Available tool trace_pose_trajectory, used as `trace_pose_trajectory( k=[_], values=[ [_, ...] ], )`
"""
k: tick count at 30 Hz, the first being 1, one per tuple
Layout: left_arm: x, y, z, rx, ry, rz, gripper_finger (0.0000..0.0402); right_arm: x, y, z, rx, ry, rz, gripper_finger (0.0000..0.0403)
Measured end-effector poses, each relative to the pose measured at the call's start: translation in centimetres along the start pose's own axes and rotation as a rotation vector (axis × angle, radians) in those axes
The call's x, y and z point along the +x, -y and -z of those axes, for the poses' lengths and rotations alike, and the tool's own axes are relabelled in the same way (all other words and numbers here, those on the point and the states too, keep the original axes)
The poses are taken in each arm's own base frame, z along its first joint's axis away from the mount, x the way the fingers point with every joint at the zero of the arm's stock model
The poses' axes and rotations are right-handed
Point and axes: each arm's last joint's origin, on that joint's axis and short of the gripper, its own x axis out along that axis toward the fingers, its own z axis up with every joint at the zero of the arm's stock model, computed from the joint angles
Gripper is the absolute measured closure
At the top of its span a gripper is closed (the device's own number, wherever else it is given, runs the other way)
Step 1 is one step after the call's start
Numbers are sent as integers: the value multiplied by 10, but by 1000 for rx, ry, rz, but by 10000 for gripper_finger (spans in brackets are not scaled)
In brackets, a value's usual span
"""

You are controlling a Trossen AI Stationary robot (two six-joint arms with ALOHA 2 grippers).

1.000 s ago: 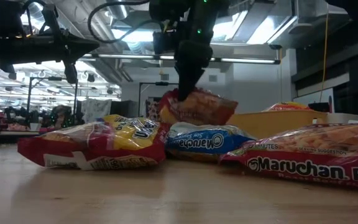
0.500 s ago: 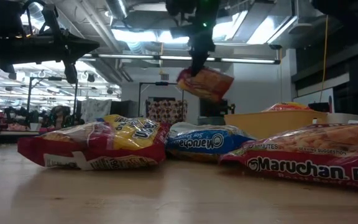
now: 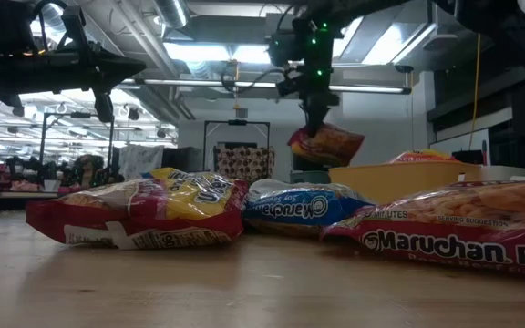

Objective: Sort Maruchan noodles
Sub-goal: Put the top red noodle pack into the blue bin, then put the right red noodle pack into the blue bin

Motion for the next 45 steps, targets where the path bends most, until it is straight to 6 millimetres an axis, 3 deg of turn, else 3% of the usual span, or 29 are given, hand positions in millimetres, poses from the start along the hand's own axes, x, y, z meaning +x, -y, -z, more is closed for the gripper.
trace_pose_trajectory(
  k=[11,21,32,36,45],
  values=[
    [0,-1,-1,27,48,-36,401,21,-16,20,-27,8,53,403],
    [0,-2,-2,50,63,-50,401,68,-42,37,-121,-71,104,403],
    [0,-6,1,23,47,-90,401,75,-46,42,-127,-11,-9,399],
    [0,-6,1,23,46,-90,401,75,-48,44,-122,-11,-49,363],
    [0,-6,1,23,47,-90,401,47,-36,37,-36,34,-80,219]
  ],
)
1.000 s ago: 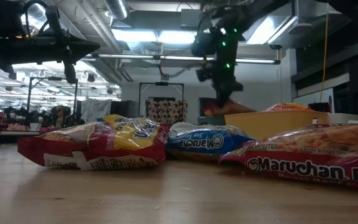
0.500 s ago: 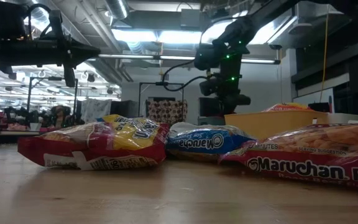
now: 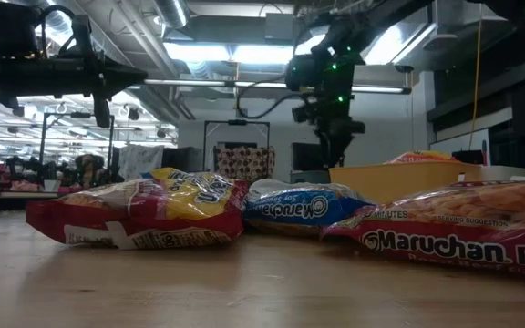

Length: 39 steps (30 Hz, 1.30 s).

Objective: Sort Maruchan noodles
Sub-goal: Put the right red noodle pack into the blue bin

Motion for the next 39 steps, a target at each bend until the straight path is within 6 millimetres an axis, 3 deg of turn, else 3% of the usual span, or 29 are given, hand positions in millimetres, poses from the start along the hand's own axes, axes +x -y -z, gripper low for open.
trace_pose_trajectory(
  k=[4,9,12,20,31,34,39],
  values=[
    [0,0,0,-1,0,0,401,-10,4,4,108,-2,-74,198],
    [0,0,0,-1,-12,9,401,-20,-18,-4,296,94,-434,196],
    [0,0,0,-2,-12,9,401,-29,-47,-20,304,90,-585,196],
    [0,0,0,-9,-12,10,401,-59,-156,-53,109,-72,-652,196],
    [0,1,2,-9,-56,42,401,-94,-267,-61,237,-220,-657,194],
    [0,1,2,-5,-55,42,401,-102,-294,-60,236,-220,-646,173],
    [0,1,2,-3,-55,42,387,-100,-323,-49,238,-246,-567,97]
  ],
)
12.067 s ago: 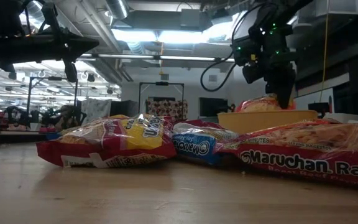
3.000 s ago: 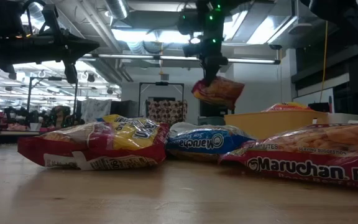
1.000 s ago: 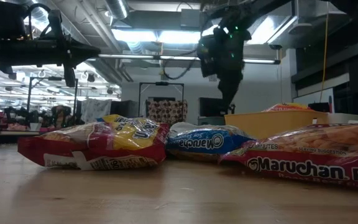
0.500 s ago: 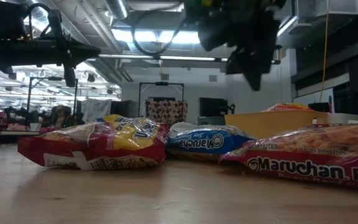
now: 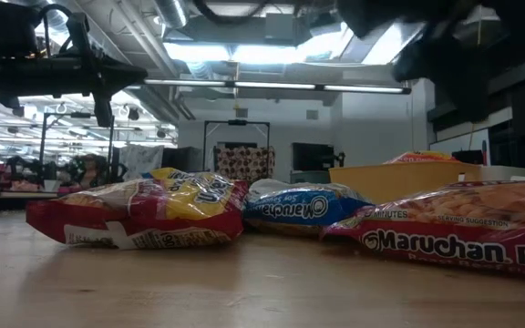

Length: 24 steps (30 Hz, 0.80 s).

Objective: Sort Maruchan noodles
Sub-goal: Put the right red noodle pack into the blue bin

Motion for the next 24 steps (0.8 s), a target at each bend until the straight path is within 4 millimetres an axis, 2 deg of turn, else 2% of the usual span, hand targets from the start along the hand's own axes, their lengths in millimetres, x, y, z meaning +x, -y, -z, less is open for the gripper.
trace_pose_trajectory(
  k=[4,7,12,17,24],
  values=[
    [0,0,0,2,0,0,359,9,-3,17,31,43,27,44],
    [0,0,0,6,1,0,337,20,-4,29,31,106,27,25],
    [0,0,0,1,5,-3,311,46,0,41,-18,130,63,20],
    [0,-1,-1,-14,37,-30,305,70,8,45,-64,169,116,20],
    [0,-2,-2,-36,69,-58,307,94,18,45,-70,211,42,20]
  ],
)
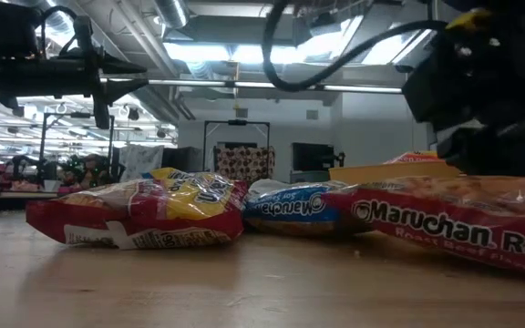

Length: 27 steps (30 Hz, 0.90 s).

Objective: Sort Maruchan noodles
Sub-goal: Put the right red noodle pack into the blue bin

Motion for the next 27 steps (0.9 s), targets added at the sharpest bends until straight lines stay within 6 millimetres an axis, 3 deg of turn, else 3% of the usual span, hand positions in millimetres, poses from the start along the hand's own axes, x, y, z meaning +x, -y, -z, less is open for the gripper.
trace_pose_trajectory(
  k=[4,7,24,27],
  values=[
    [0,-2,1,-12,-12,-18,307,2,1,0,-16,11,-6,28],
    [0,-4,3,-25,-27,-34,307,2,-2,-4,-46,57,-34,58],
    [0,-4,3,-26,-35,-32,307,10,-4,-8,-46,22,-119,384],
    [0,-4,3,-26,-35,-32,307,7,-7,-10,-44,10,-149,392]
  ],
)
